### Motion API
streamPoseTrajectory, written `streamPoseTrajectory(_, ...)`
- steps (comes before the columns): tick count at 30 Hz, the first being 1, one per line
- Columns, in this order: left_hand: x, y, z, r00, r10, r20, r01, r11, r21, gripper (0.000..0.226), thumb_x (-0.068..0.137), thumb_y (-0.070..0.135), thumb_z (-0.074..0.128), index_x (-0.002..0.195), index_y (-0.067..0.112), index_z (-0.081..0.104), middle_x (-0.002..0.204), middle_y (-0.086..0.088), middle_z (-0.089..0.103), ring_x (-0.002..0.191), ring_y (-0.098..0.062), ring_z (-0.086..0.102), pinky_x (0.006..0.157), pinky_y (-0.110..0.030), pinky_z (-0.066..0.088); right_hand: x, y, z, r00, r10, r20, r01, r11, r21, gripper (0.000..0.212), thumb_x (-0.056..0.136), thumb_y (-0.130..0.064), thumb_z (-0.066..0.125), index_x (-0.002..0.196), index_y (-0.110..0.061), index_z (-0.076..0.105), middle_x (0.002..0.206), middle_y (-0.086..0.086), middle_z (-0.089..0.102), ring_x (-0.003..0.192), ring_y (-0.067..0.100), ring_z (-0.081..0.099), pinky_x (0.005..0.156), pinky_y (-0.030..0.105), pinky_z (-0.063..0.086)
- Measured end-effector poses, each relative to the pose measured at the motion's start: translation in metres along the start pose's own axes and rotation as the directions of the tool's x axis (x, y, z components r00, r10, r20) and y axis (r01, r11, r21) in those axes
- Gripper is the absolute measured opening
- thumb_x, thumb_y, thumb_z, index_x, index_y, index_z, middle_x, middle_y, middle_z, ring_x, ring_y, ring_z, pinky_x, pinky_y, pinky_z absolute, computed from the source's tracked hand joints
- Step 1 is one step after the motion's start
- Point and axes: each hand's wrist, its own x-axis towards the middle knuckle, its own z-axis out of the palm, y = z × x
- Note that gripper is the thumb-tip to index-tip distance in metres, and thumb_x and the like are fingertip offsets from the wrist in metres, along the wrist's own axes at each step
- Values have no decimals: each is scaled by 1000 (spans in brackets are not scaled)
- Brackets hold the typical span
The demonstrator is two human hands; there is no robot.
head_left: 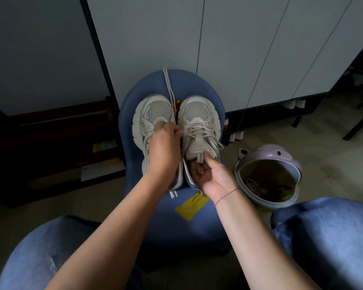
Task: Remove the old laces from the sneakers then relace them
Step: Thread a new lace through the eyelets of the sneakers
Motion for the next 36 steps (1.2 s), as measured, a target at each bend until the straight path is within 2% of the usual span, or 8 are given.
streamPoseTrajectory(7,14,-8,-29,949,-233,-211,222,972,-72,20,94,10,50,78,12,61,83,-8,58,77,-23,55,62,-25,27,-5,-6,-2,998,-31,-47,29,999,-41,10,94,-12,56,86,-8,60,60,3,69,77,17,60,51,23,56)
streamPoseTrajectory(10,25,-18,-50,890,-351,-292,325,936,-136,18,96,14,51,99,10,69,105,-13,66,96,-27,61,74,-25,35,-5,-8,-4,999,-31,-39,29,999,-44,9,93,-12,56,87,-9,60,62,2,70,78,17,60,52,23,56)
streamPoseTrajectory(15,16,-11,-33,996,-75,43,78,993,-83,28,94,18,60,121,12,66,127,-6,63,113,-24,59,85,-25,41,-6,-6,-2,1000,-5,-24,4,999,-38,12,93,-12,57,83,-7,61,61,4,68,73,18,61,54,25,56)
streamPoseTrajectory(19,5,-4,-11,949,136,285,-126,991,-52,33,95,21,62,127,13,63,124,-6,65,95,-20,61,78,-26,44,-7,-7,-2,1000,-5,-19,4,999,-39,15,94,-13,55,82,-7,61,61,4,68,54,15,66,53,24,56)
streamPoseTrajectory(22,2,-4,-6,946,133,296,-134,991,-18,29,93,25,65,118,11,68,113,-7,70,99,-23,65,82,-33,51,-7,-8,-2,1000,6,-15,-6,999,-41,13,94,-13,56,84,-6,61,62,5,69,53,15,67,53,24,57)
streamPoseTrajectory(29,14,-8,-31,977,55,208,-78,991,106,21,91,38,67,90,19,76,82,0,70,82,-22,64,60,-30,40,-7,-11,-4,999,-25,-46,19,989,-145,13,95,-17,55,86,-8,60,60,3,70,63,15,67,51,21,55)
streamPoseTrajectory(33,19,-14,-42,992,53,118,-70,987,142,30,88,45,68,76,19,74,77,4,58,102,-30,54,79,-35,35,-5,-7,-8,990,-112,-83,48,832,-553,31,98,-31,50,81,-7,59,49,0,64,38,7,57,37,14,40)
streamPoseTrajectory(36,14,-10,-41,987,40,158,-50,997,56,31,91,42,66,68,21,67,74,5,57,98,-25,54,82,-35,34,-1,-5,-5,991,-99,-94,30,829,-559,35,96,-33,53,70,-10,53,41,-3,52,29,7,42,31,12,30)
